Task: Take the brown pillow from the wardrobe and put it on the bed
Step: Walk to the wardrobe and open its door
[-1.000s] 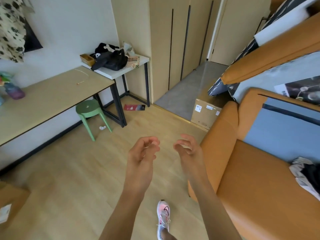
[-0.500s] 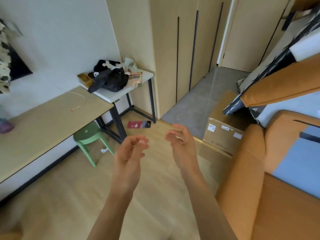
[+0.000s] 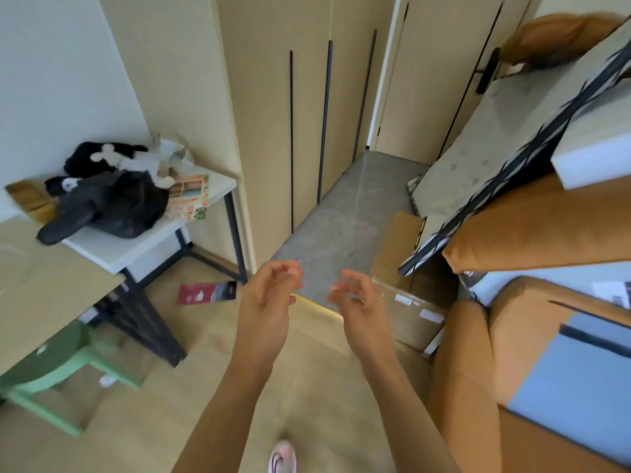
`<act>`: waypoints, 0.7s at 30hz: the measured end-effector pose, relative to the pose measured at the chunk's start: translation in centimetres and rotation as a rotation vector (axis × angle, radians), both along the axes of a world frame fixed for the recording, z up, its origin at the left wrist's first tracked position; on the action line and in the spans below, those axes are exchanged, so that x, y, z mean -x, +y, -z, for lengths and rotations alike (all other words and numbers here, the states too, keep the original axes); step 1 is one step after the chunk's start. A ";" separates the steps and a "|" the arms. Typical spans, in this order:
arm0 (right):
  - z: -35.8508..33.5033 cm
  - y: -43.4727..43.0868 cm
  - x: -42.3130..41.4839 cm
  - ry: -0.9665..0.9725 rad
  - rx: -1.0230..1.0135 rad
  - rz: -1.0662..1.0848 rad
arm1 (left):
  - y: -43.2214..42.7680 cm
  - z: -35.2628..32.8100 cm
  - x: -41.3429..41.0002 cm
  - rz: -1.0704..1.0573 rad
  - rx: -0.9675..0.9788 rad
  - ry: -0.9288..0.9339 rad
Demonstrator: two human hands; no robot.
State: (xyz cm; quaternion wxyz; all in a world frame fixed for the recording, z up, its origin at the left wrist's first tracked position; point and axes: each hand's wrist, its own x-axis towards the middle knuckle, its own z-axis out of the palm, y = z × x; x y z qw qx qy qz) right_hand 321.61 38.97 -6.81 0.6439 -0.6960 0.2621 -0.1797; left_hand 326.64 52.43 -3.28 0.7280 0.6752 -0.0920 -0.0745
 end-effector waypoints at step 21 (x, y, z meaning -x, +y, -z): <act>0.0 -25.6 -40.7 -0.094 -0.029 0.059 | -25.4 -1.0 -40.0 0.093 -0.108 -0.051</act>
